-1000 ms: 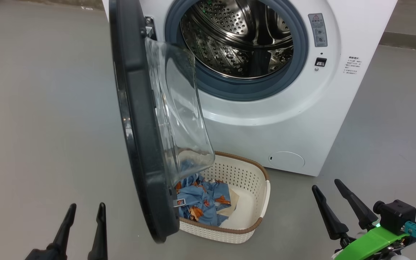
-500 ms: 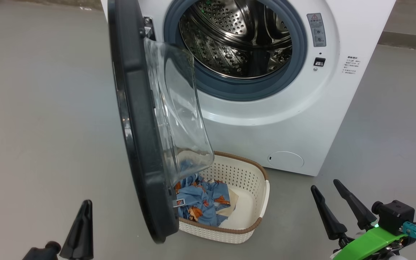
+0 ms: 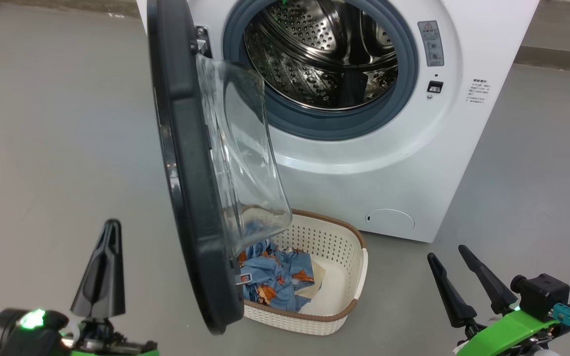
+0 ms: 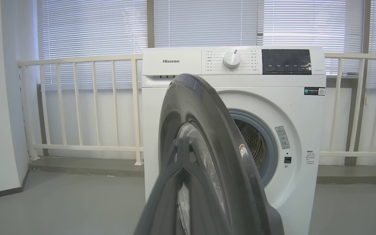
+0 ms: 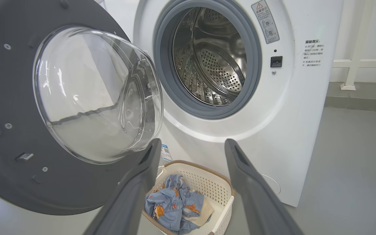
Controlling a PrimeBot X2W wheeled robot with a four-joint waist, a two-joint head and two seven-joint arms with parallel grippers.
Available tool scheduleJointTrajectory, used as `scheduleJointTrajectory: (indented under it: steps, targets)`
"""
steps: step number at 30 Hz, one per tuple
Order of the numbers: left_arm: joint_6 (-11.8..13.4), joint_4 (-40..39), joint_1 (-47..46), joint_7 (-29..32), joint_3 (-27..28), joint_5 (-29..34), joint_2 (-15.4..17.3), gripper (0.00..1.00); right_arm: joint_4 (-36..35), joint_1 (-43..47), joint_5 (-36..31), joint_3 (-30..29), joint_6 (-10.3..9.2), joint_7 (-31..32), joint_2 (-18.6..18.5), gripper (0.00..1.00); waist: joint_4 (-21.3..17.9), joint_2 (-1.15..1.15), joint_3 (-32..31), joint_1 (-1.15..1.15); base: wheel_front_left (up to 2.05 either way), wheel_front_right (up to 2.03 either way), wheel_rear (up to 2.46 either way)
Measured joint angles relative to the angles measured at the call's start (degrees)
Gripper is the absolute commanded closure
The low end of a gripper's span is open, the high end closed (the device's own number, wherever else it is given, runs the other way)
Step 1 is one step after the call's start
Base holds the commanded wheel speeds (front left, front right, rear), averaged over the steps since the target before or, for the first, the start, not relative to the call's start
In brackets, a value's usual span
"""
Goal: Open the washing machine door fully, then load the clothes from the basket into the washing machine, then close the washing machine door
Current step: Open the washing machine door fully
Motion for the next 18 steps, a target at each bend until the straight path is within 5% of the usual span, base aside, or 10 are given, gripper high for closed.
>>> scheduleJointTrajectory:
  steps: [9, 18]
  targets:
    - [0.0, -7.4, -2.2, 0.0, -6.5, -0.1, 0.1, 1.0, -0.1, 0.0, 0.0, 0.2, 0.0, 0.0, 0.1, 0.0, -0.9, 0.0, 0.4, 0.0, 0.0, 0.0, 0.0]
    - [0.0, -6.4, -3.2, 0.0, -16.9, -2.2, 0.8, 1.0, -0.1, 0.0, 0.0, 0.5, 0.0, 0.0, 0.3, 0.0, -2.0, 0.0, 0.8, 0.0, 0.0, 0.0, 0.0]
